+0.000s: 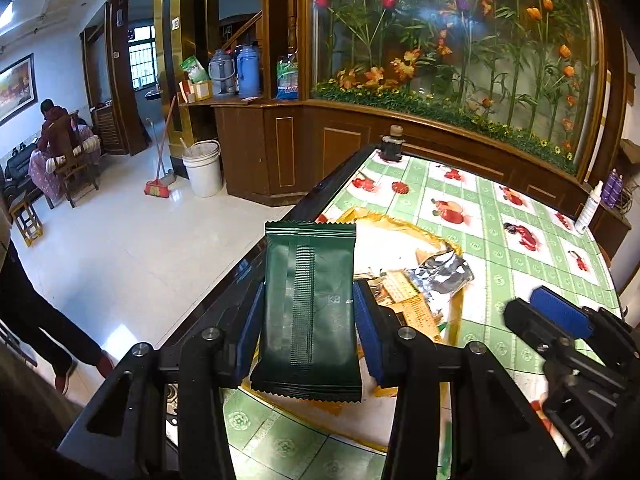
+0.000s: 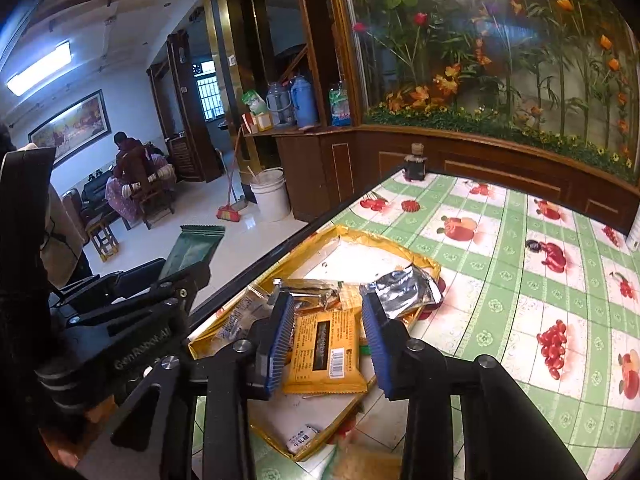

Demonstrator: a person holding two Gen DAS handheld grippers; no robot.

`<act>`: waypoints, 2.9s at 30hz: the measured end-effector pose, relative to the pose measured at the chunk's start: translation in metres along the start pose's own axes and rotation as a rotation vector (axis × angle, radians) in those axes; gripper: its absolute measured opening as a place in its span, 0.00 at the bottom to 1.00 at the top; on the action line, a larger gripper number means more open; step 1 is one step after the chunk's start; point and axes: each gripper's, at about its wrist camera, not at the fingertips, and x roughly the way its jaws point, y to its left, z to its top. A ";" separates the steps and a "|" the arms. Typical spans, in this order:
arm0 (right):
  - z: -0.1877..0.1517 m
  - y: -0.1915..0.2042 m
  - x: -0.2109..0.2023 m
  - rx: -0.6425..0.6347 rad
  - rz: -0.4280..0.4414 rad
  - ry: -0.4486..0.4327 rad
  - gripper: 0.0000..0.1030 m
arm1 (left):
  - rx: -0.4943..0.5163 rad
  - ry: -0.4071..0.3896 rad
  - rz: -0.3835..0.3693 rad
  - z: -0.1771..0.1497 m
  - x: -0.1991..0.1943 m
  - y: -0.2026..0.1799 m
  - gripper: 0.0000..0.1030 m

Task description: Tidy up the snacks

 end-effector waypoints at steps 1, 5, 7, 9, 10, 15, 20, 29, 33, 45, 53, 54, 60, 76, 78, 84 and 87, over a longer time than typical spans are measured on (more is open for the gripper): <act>-0.003 -0.006 0.000 0.014 -0.001 0.012 0.36 | -0.002 0.005 0.001 0.000 0.002 0.001 0.41; -0.015 -0.023 -0.002 0.032 0.007 0.060 0.39 | 0.002 0.038 -0.008 -0.004 0.012 0.000 0.41; -0.027 -0.033 -0.002 0.035 0.120 0.114 0.45 | 0.005 0.057 -0.024 -0.006 0.016 -0.001 0.41; -0.043 -0.039 0.002 -0.030 0.225 0.206 0.58 | 0.012 0.065 -0.024 -0.008 0.017 -0.001 0.41; -0.051 -0.040 0.003 -0.079 0.223 0.228 0.60 | 0.016 0.068 -0.027 -0.009 0.018 -0.001 0.41; -0.093 -0.043 0.020 -0.318 0.201 0.391 0.62 | 0.027 0.088 -0.036 -0.013 0.020 -0.005 0.41; -0.114 -0.043 0.036 -0.394 0.265 0.483 0.64 | 0.035 0.080 -0.037 -0.012 0.015 -0.007 0.41; -0.136 -0.055 0.029 -0.385 0.172 0.508 0.48 | 0.029 0.096 -0.047 -0.011 0.020 -0.008 0.41; -0.126 -0.056 0.021 -0.322 0.148 0.453 0.46 | 0.040 0.089 -0.047 -0.011 0.018 -0.012 0.41; -0.053 -0.046 0.000 -0.051 0.179 0.156 0.46 | 0.050 0.048 -0.022 -0.008 0.010 -0.013 0.41; -0.023 -0.035 0.009 0.036 0.209 0.098 0.46 | 0.039 0.051 -0.017 -0.008 0.013 -0.006 0.41; -0.021 -0.035 0.010 0.038 0.205 0.095 0.46 | 0.037 0.053 -0.017 -0.008 0.013 -0.005 0.41; -0.015 -0.027 0.022 0.051 0.209 0.092 0.46 | 0.039 0.065 -0.013 -0.010 0.018 -0.004 0.41; -0.014 -0.023 0.033 0.057 0.208 0.102 0.46 | 0.047 0.074 -0.016 -0.011 0.022 -0.005 0.41; -0.013 -0.021 0.032 0.056 0.208 0.101 0.46 | 0.047 0.075 -0.016 -0.011 0.022 -0.005 0.41; -0.013 -0.022 0.035 0.057 0.194 0.104 0.46 | 0.047 0.074 -0.015 -0.011 0.022 -0.005 0.41; -0.013 -0.023 0.037 0.064 0.189 0.108 0.46 | 0.047 0.074 -0.015 -0.011 0.022 -0.005 0.41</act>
